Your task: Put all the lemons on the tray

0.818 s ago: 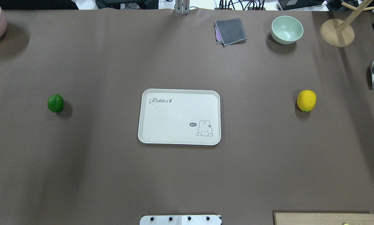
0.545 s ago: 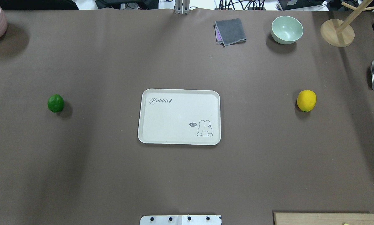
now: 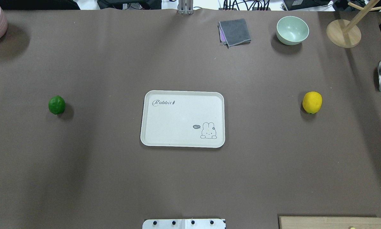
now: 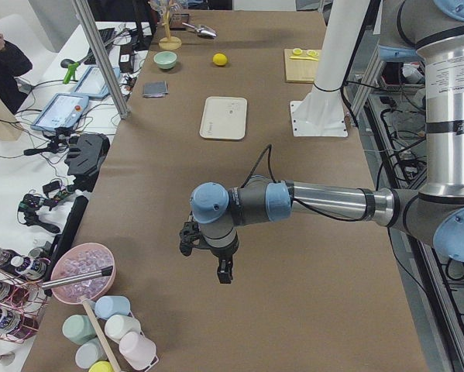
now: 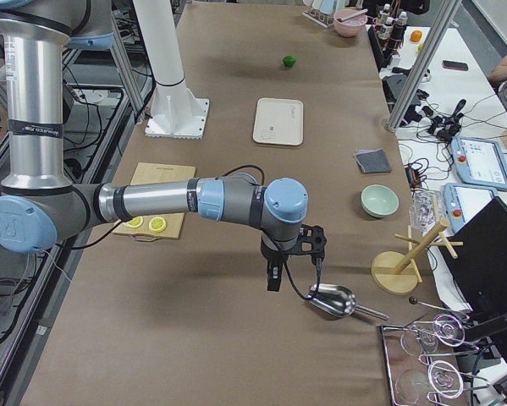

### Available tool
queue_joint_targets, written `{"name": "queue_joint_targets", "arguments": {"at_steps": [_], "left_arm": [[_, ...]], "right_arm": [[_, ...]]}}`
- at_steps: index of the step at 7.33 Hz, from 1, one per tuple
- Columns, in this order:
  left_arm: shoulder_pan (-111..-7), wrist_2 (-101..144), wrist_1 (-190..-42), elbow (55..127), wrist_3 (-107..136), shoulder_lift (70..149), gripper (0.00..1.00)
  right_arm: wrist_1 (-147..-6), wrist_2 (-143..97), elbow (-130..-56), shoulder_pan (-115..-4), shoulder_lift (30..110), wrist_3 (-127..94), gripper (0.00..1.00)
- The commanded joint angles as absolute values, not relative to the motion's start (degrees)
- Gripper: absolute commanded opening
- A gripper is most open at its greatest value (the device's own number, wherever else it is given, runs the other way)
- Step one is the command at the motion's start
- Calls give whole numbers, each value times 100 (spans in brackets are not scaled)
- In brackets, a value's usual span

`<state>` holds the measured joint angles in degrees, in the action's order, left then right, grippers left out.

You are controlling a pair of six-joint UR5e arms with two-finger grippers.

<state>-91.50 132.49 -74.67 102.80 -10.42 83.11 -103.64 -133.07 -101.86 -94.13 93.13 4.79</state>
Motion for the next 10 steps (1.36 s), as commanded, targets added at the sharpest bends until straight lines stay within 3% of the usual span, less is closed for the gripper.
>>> {"name": "queue_joint_targets", "arguments": {"at_steps": [1,3,5,7,10], "left_arm": [[-9010,13183,-7392,10466,-845,8577,98],[-8415,13236,-7163,11002,220,8700,98],[-7466,13516,-7137,10891,1829,9680,98],[-6763,13815,-7128,10120,2956,10945,98],[-6197,13808,-7721,9179,2962,11470,97]], "right_arm": [[-10371,-13385,-10195,-9361,9264,318,98],[-10371,-13386,-10195,-9203,9141,290,98],[-10362,-13491,-10195,-8914,8966,-103,99],[-10371,-13491,-10187,-8562,8676,-202,99],[-10362,-13588,-10117,-7746,8132,-1227,98]]}}
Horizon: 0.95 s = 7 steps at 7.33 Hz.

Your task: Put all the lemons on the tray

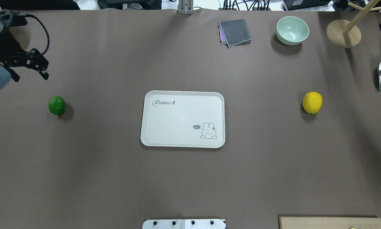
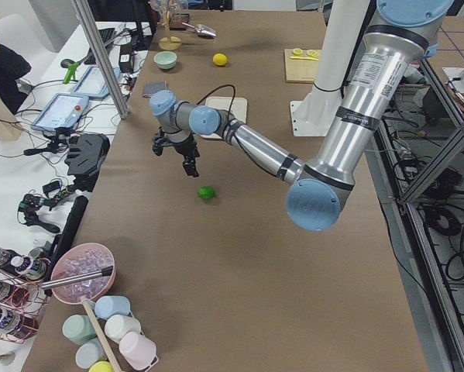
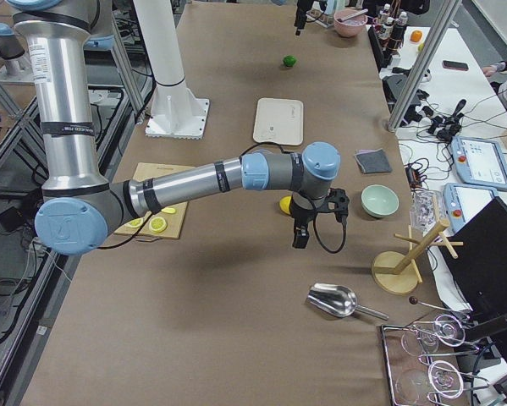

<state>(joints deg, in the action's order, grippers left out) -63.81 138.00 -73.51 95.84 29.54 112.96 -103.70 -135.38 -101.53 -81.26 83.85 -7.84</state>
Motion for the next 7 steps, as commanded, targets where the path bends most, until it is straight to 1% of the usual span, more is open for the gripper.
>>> {"name": "queue_joint_targets", "arguments": {"at_steps": [1,2,4,6,7], "left_arm": [[-6179,13799,-8430,8906,2962,11278,97],[-6074,13799,-8907,8808,3023,11068,96],[-5924,13720,-9314,8719,3234,10926,96],[-5802,13720,-9657,8631,3617,10846,95],[-5705,13720,-10068,8422,3908,10811,95]], "right_arm": [[-10345,-13588,-10047,-7500,7956,-1431,98],[-10136,-13588,-9863,-7288,7789,-1633,98],[-9460,-13597,-9476,-6787,7516,-2317,98],[-9334,-13597,-9247,-6488,7383,-2399,97],[-9325,-13597,-9168,-6338,7383,-2399,96]]}}
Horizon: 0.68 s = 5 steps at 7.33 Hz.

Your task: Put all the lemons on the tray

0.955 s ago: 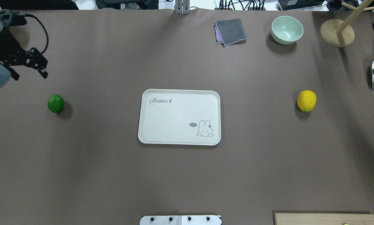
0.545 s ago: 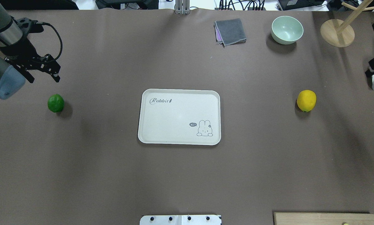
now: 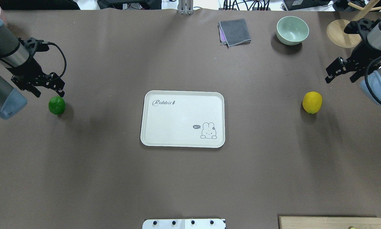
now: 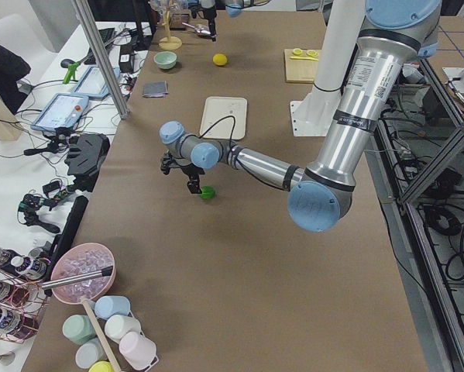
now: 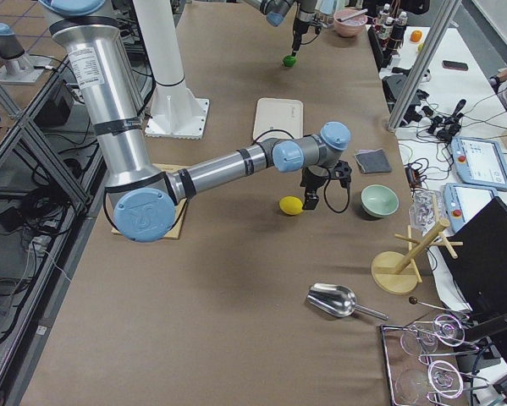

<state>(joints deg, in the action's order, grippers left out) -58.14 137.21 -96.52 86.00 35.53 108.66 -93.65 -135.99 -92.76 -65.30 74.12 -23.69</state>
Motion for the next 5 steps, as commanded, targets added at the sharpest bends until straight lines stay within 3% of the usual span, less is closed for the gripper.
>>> {"name": "queue_joint_targets", "arguments": {"at_steps": [1,5], "left_arm": [[-5678,13720,-10412,8281,4016,10758,95],[-5529,13711,-10450,8218,4184,10767,71]], "right_arm": [[-9308,-13588,-9071,-6189,7331,-2391,95],[-9000,-13597,-8588,-5898,7216,-2897,94]]}}
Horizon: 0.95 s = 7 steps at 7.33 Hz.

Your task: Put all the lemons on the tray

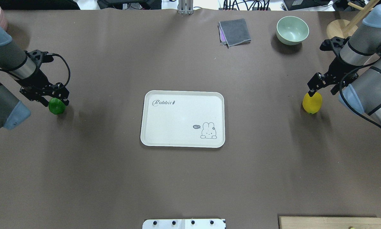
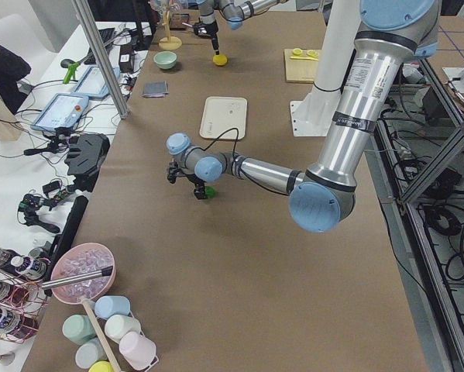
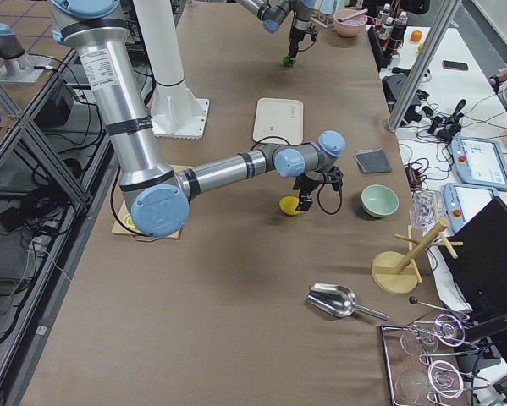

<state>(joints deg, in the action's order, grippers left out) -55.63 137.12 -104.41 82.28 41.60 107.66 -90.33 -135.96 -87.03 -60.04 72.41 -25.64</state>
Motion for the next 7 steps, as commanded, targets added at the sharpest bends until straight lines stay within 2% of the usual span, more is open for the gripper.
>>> {"name": "queue_joint_targets", "arguments": {"at_steps": [1,2,4,7], "left_arm": [[-5520,13711,-10450,8244,4192,10767,42],[-5520,13711,-10424,8279,4192,10793,0],[-5528,13720,-10345,8471,4219,10811,0],[-5817,13790,-9110,9401,4114,10828,0]], "right_arm": [[-9000,-13597,-8465,-5880,7129,-2996,94],[-9000,-13597,-8429,-5845,7119,-2988,94],[-9000,-13588,-8307,-5783,7067,-2988,94],[-8947,-13570,-8113,-5722,6970,-2962,92]]}}
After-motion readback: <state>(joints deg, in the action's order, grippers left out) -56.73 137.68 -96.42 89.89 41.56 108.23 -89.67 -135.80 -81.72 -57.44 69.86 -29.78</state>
